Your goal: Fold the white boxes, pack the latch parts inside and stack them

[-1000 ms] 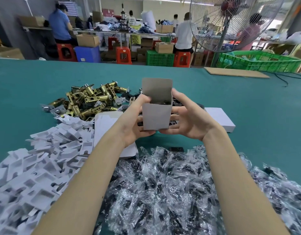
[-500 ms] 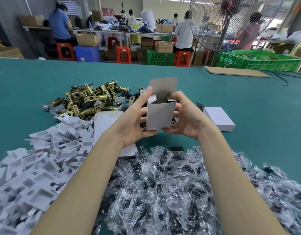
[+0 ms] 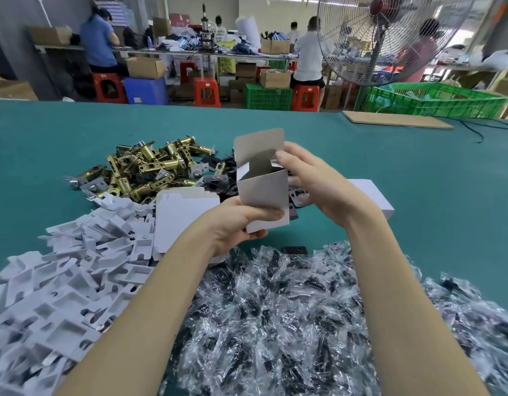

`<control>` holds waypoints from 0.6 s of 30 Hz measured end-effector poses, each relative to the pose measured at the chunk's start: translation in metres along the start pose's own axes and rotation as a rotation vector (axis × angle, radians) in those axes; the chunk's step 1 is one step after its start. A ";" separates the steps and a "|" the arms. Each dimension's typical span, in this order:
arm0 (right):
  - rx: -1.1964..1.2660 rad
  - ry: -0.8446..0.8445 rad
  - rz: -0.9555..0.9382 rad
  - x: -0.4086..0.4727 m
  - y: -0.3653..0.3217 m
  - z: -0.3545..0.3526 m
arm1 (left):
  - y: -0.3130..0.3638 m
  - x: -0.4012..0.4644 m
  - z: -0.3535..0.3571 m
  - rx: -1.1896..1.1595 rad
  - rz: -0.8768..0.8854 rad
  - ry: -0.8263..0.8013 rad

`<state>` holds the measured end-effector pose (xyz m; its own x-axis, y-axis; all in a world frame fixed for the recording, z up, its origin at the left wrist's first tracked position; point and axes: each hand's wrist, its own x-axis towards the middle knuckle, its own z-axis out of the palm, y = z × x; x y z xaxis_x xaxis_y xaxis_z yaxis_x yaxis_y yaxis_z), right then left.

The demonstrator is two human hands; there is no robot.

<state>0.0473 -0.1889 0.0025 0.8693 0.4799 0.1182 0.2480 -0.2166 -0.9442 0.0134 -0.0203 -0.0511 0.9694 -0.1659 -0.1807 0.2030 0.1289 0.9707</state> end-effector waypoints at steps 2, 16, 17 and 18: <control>0.045 0.086 -0.214 -0.001 -0.003 0.001 | -0.001 0.000 0.001 0.008 -0.002 0.001; 0.089 0.097 -0.241 -0.004 -0.012 0.005 | 0.002 -0.001 0.002 0.121 -0.008 -0.071; 0.083 0.062 -0.244 -0.004 -0.011 0.002 | 0.002 -0.001 0.002 0.129 -0.006 -0.072; 0.069 0.024 -0.261 -0.005 -0.010 0.000 | 0.003 -0.001 0.002 0.135 -0.007 -0.079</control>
<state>0.0404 -0.1887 0.0117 0.7898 0.4915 0.3669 0.4362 -0.0295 -0.8994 0.0123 -0.0218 -0.0478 0.9531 -0.2438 -0.1792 0.1838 -0.0038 0.9830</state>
